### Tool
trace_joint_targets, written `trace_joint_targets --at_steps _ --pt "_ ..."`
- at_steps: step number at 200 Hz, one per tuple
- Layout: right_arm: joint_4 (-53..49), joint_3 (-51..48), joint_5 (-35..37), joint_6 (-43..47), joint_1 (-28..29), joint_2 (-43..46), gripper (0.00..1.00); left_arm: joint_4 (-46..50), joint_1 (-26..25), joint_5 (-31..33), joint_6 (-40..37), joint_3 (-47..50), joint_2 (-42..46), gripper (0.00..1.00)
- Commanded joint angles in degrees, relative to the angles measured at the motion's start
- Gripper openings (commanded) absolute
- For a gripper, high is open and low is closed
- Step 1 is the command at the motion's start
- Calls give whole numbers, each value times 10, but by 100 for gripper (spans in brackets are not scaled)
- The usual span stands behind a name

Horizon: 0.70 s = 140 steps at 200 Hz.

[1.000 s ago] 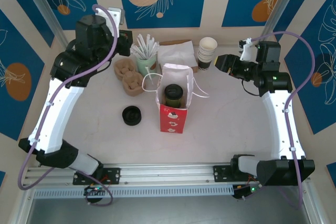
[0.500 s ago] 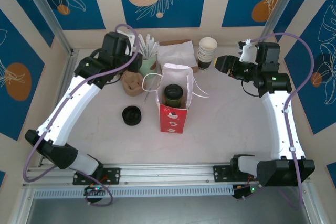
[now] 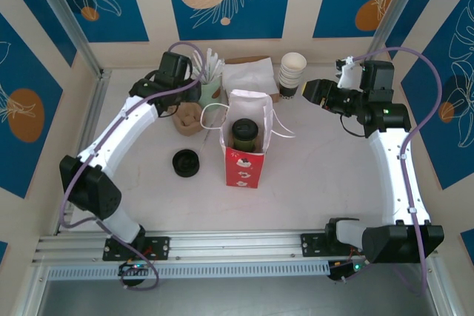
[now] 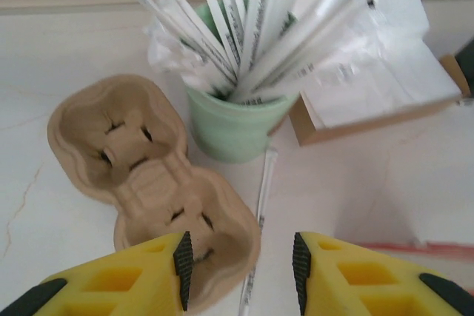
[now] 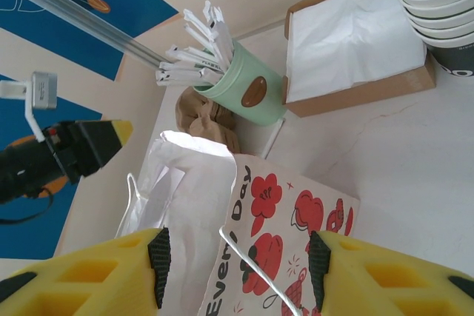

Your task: Pack the takeout coffee

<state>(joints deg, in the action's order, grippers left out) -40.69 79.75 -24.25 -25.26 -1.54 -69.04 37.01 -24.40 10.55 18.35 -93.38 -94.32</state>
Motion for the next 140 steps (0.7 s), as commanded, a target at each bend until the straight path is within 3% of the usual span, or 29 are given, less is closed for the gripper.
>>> trace_joint_targets --at_steps 1,74,140 --pt "2 -6 -13 -4 -4 15 55 -43 15 -11 19 -42 -42 41" --pt "-1 -5 -7 0 -5 16 55 -38 28 -16 46 -115 -129 36" --pt "4 -2 -10 0 -7 8 55 -24 34 13 43 -140 -164 39"
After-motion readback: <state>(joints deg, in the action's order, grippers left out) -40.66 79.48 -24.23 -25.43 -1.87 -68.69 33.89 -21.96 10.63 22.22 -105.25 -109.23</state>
